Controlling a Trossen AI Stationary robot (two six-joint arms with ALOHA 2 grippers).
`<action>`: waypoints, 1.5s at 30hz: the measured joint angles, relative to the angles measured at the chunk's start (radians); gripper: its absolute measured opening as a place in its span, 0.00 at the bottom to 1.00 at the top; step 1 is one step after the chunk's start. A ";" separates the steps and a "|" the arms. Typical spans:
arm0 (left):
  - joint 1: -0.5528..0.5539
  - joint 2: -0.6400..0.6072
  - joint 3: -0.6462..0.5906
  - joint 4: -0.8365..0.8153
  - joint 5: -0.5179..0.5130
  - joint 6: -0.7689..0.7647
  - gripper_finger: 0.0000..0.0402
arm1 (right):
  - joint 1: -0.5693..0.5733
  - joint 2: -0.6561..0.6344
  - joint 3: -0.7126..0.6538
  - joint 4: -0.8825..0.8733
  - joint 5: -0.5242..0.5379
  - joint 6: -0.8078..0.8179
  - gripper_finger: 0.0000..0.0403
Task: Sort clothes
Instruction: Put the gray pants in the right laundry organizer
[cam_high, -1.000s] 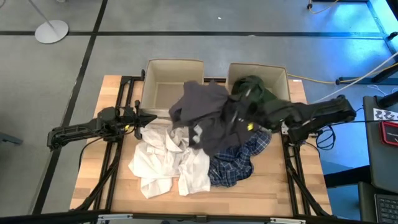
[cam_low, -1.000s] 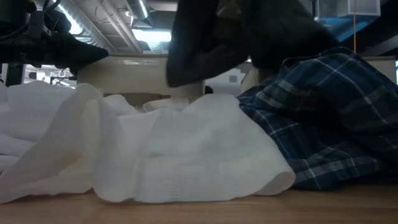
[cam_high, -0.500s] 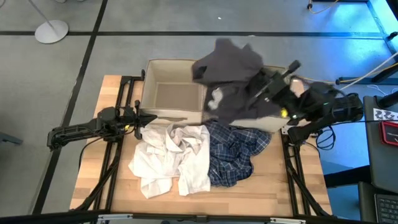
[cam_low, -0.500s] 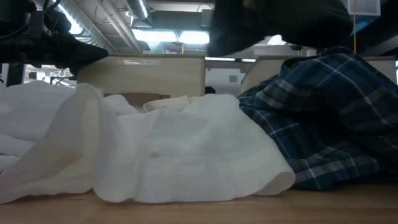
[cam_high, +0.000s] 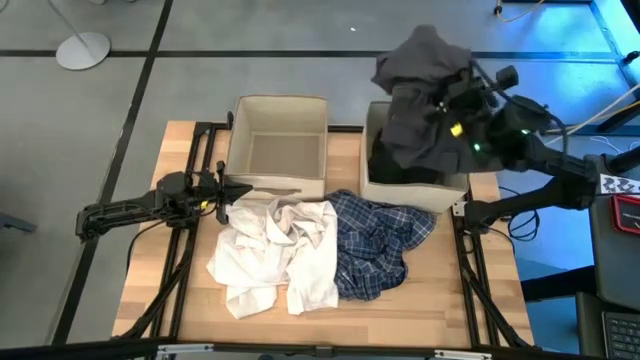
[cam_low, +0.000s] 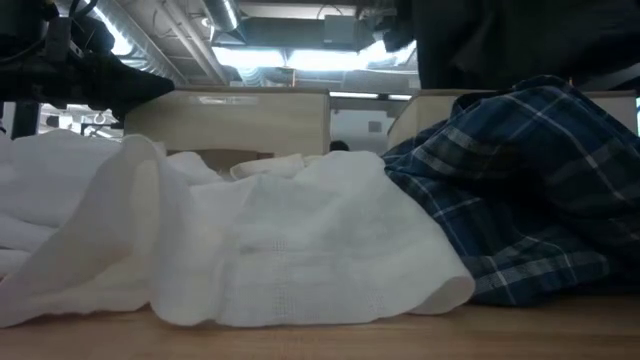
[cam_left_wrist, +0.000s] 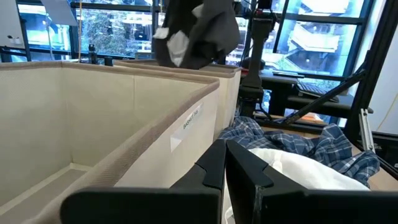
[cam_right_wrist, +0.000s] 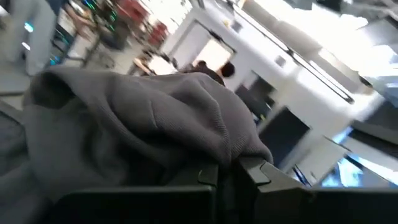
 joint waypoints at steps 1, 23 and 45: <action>0.000 0.000 0.000 0.000 0.000 0.000 0.01 | -0.029 0.001 0.000 -0.036 -0.019 0.040 0.04; 0.000 0.000 0.000 0.007 0.000 -0.009 0.01 | -0.209 0.160 -0.001 -0.558 -0.349 0.648 0.04; 0.000 0.000 0.000 0.007 0.000 -0.007 0.01 | -0.395 0.177 -0.329 -1.077 -0.520 1.235 0.04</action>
